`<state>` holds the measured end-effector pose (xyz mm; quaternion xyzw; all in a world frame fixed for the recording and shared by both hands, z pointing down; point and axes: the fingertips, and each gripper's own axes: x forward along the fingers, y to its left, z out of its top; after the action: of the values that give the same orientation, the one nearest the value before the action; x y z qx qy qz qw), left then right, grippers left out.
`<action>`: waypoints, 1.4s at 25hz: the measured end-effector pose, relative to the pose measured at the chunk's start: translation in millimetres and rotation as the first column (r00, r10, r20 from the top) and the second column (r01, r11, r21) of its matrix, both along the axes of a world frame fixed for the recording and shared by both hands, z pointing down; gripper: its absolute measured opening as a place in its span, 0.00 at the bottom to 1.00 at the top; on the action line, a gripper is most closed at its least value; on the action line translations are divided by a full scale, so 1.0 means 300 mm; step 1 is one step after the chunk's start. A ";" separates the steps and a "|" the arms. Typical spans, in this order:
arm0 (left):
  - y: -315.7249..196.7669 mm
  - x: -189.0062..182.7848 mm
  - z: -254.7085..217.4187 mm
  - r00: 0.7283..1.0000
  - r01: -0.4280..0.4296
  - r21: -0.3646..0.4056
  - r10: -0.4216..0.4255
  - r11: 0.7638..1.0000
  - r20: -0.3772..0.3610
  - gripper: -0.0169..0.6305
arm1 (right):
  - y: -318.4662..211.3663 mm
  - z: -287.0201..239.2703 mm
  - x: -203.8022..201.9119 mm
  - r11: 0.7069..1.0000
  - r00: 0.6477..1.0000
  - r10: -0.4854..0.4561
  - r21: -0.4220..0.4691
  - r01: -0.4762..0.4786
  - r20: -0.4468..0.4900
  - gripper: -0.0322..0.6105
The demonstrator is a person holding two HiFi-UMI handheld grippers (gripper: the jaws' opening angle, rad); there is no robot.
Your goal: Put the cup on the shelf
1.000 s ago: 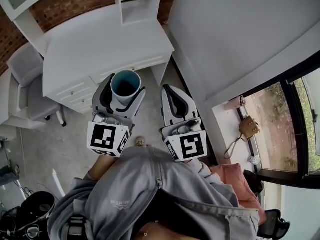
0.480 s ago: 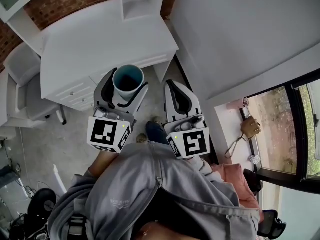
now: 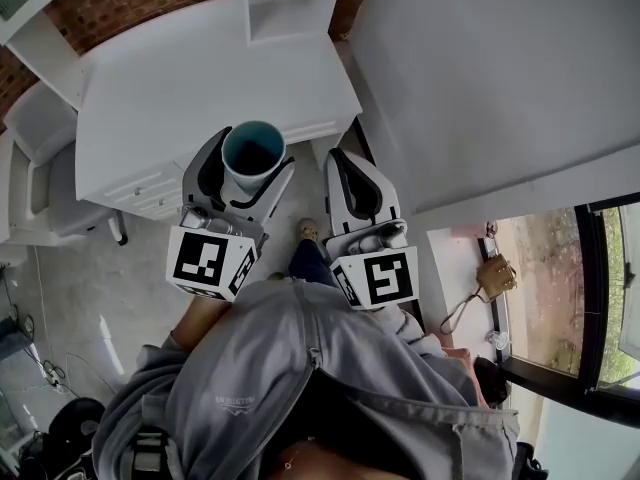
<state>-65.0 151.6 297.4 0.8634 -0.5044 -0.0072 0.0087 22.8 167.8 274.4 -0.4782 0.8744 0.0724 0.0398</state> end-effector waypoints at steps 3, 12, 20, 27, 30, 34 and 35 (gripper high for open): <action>-0.083 0.012 -0.007 1.000 0.026 0.006 -0.026 1.000 -0.004 0.61 | -0.096 0.001 0.016 1.000 1.000 -0.027 -0.004 0.027 -0.004 0.09; -0.338 0.067 -0.036 0.997 0.079 0.029 -0.079 0.996 -0.010 0.61 | -0.388 -0.001 0.069 0.996 0.996 -0.091 -0.009 0.091 -0.002 0.09; -0.513 0.132 -0.040 0.990 0.140 0.034 -0.140 0.990 -0.023 0.61 | -0.586 -0.002 0.138 0.988 0.988 -0.152 -0.002 0.152 -0.007 0.09; -0.584 0.158 -0.028 0.980 0.199 0.029 -0.198 0.980 -0.024 0.61 | -0.685 0.008 0.153 0.977 0.977 -0.213 0.002 0.213 0.003 0.09; -0.587 0.157 -0.029 0.976 0.216 0.029 -0.215 0.976 -0.016 0.61 | -0.697 0.013 0.149 0.973 0.973 -0.231 -0.001 0.231 0.011 0.09; -0.619 0.140 -0.025 0.971 0.239 0.028 -0.238 0.971 -0.019 0.61 | -0.721 0.023 0.146 0.971 0.971 -0.240 -0.010 0.240 0.009 0.09; -0.631 0.134 -0.025 0.970 0.244 0.028 -0.244 0.969 -0.023 0.61 | -0.730 0.027 0.145 0.971 0.971 -0.240 -0.014 0.241 0.007 0.09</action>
<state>-24.8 -37.7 289.9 0.7948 -0.6064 -0.0242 -0.0007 66.2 -51.3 282.7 -0.3692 0.9263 0.0592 0.0469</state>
